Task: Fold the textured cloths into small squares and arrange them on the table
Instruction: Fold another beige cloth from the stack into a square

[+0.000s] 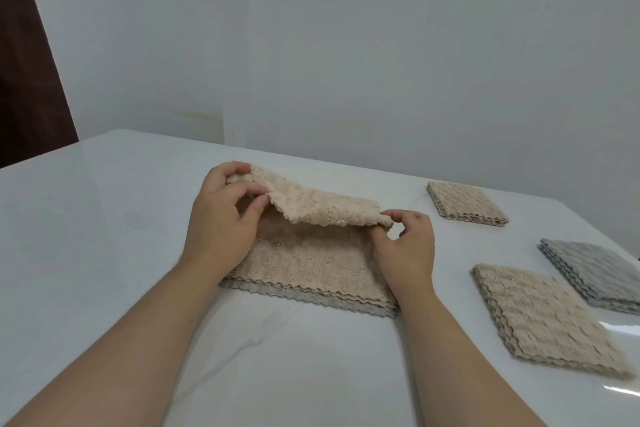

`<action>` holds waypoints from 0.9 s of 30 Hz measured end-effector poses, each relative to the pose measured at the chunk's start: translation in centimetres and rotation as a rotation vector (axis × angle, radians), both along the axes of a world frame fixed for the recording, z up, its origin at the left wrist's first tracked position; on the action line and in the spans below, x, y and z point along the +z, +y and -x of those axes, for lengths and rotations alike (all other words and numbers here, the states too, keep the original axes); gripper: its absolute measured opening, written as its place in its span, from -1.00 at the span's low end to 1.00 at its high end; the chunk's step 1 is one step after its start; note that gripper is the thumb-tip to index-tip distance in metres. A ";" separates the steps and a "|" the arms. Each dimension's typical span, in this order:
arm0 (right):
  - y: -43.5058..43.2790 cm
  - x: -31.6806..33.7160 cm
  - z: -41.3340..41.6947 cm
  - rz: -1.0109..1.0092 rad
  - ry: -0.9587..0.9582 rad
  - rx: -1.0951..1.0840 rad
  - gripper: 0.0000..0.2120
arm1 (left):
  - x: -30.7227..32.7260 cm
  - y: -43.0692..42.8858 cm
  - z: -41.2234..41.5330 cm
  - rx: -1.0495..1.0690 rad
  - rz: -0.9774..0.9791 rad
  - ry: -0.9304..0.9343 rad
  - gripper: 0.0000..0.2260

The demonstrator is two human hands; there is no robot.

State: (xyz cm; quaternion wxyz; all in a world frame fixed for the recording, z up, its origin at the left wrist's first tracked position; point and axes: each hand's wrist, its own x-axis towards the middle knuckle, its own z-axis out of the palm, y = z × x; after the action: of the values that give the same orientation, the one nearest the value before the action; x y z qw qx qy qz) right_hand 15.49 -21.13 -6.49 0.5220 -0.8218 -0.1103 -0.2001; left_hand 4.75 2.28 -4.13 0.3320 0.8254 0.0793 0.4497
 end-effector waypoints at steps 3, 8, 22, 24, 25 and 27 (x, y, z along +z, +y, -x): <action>-0.1 0.0 0.1 0.009 -0.017 0.019 -0.74 | 0.0 0.0 0.1 0.023 -0.020 0.024 -0.94; -0.1 0.3 0.7 -0.077 0.058 0.065 -0.66 | 0.6 -0.1 0.2 0.094 -0.106 0.111 -0.94; 0.1 1.3 1.6 -0.148 0.178 0.143 -0.94 | 2.0 -0.6 1.1 0.148 0.529 0.100 -0.86; 0.2 1.4 1.7 -0.122 0.194 0.160 -0.82 | 2.1 -0.3 0.9 0.099 0.708 0.118 -0.81; 0.2 1.6 1.8 -0.106 0.213 0.165 -0.77 | 2.1 -0.3 0.9 0.061 0.799 0.128 -0.80; 0.1 1.8 1.9 -0.057 0.249 0.162 -0.71 | 2.1 -0.2 0.7 0.018 0.897 0.181 -0.76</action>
State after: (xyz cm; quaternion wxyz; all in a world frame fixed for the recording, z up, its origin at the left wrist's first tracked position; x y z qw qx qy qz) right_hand 13.59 -21.02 -4.69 0.5690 -0.8136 -0.1050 -0.0570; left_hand 4.01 2.09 -2.00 0.6444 0.6352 0.3021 0.3000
